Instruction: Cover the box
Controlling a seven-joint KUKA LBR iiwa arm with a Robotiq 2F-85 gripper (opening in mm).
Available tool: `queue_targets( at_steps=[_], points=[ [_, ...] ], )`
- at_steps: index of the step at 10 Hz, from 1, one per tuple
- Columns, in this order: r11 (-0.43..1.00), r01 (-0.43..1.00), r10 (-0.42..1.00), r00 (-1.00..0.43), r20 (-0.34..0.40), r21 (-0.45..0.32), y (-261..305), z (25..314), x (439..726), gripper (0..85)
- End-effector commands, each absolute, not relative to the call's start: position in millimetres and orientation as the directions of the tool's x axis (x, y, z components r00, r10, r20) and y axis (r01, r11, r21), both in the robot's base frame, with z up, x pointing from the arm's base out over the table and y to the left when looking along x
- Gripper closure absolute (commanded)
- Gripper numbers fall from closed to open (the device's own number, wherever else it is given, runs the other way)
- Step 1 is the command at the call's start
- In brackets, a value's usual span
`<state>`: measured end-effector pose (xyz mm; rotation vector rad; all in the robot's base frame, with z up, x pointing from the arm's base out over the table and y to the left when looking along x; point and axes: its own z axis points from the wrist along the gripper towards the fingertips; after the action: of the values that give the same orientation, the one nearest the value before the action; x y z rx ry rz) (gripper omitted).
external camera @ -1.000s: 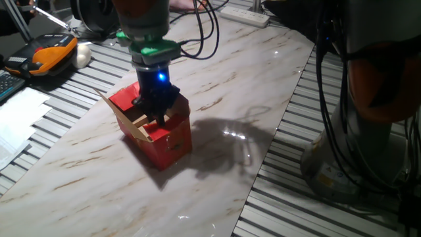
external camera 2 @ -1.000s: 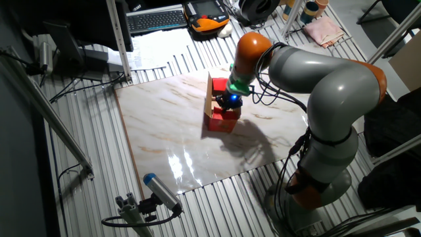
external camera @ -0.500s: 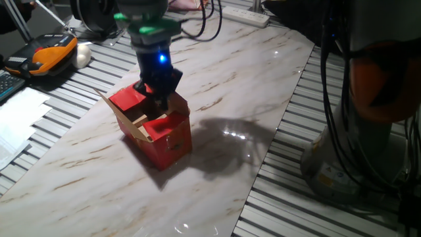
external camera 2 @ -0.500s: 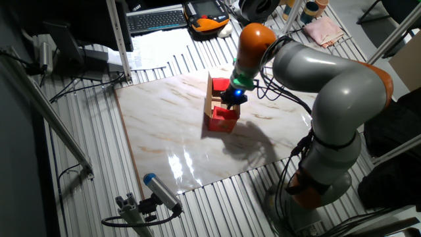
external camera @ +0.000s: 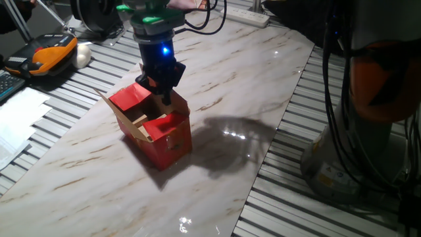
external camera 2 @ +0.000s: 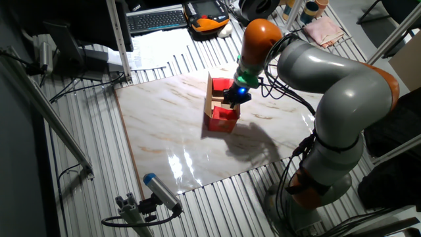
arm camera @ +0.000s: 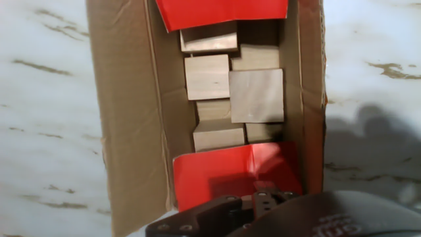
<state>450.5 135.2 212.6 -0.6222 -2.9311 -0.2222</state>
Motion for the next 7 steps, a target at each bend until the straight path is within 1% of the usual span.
queue_targets(
  at_steps=[1, 3, 4, 5, 7],
  points=[
    [0.906, 0.408, 0.388, -0.907, 0.163, 0.111, 135.2, 212.6, 450.5, 85.0],
    [0.918, 0.386, 0.371, -0.916, 0.153, 0.090, 135.2, 212.6, 450.5, 85.0],
    [0.915, 0.390, 0.375, -0.916, 0.144, 0.098, 135.2, 212.6, 450.5, 85.0],
    [0.918, 0.390, 0.381, -0.917, 0.117, 0.072, 135.2, 212.6, 450.5, 85.0],
    [0.937, 0.344, 0.338, -0.936, 0.095, 0.062, 135.2, 212.6, 450.5, 85.0]
  ],
)
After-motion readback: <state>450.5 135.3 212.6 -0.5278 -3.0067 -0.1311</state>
